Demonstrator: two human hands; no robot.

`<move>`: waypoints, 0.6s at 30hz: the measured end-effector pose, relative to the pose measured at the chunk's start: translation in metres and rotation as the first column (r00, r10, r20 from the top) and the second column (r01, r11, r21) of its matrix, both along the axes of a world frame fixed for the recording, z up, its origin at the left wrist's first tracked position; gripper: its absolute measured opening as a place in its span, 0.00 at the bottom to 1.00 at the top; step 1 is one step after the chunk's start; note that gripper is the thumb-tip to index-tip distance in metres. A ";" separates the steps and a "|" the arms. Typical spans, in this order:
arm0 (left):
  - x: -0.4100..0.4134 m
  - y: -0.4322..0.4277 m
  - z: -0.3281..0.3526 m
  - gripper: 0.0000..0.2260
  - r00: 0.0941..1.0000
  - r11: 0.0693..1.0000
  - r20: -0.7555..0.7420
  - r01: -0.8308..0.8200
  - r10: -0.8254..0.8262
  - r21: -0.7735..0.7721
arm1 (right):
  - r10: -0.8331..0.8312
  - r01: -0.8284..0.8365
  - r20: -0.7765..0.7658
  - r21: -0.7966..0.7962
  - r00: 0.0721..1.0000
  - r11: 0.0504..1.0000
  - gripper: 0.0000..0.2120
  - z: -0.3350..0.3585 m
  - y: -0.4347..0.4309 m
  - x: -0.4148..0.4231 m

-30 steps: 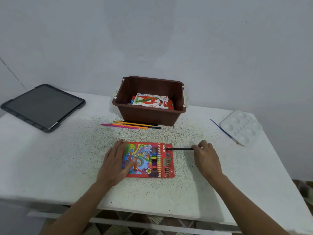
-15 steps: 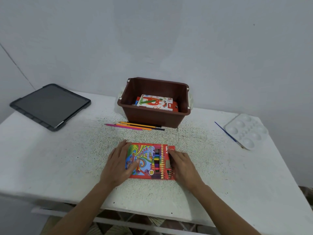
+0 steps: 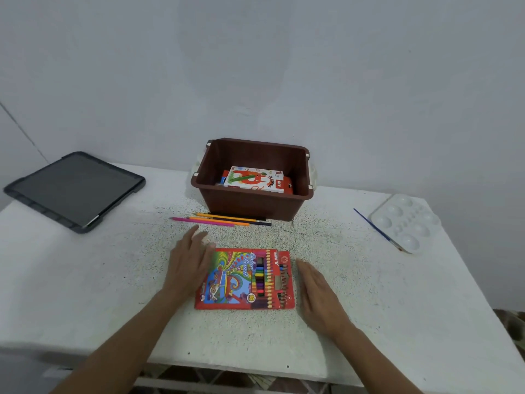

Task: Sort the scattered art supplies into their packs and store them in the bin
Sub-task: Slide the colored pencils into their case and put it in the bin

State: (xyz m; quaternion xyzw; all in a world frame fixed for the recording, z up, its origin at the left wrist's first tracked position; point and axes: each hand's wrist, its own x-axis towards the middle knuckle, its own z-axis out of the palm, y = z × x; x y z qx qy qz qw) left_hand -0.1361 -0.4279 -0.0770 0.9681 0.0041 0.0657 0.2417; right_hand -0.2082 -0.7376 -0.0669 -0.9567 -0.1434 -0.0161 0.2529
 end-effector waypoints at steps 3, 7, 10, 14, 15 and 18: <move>0.023 0.002 0.013 0.21 0.999 0.992 -0.039 0.001 0.004 0.130 | 0.011 -0.011 -0.022 0.009 1.000 1.000 0.40 0.001 0.001 0.000; 0.041 0.009 0.021 0.24 0.984 0.931 -0.168 0.120 -0.065 0.344 | 0.026 -0.026 -0.050 0.003 0.998 1.000 0.39 0.003 0.002 0.002; 0.040 0.009 0.023 0.25 0.987 0.885 -0.152 0.120 -0.057 0.449 | 0.042 -0.041 -0.006 0.012 0.999 0.999 0.36 0.005 0.002 0.002; 0.039 0.018 0.015 0.19 0.995 0.825 -0.079 0.097 -0.064 0.557 | 0.054 -0.056 0.080 0.021 0.995 0.998 0.26 0.001 0.002 0.001; 0.039 0.020 0.014 0.17 0.995 0.814 -0.060 0.096 -0.076 0.573 | 0.050 -0.051 0.072 0.020 0.996 0.998 0.26 0.001 0.002 0.001; 0.038 0.022 0.017 0.14 0.992 0.793 -0.056 0.123 -0.111 0.596 | 0.041 -0.041 0.033 0.013 0.999 0.999 0.28 0.003 0.003 0.002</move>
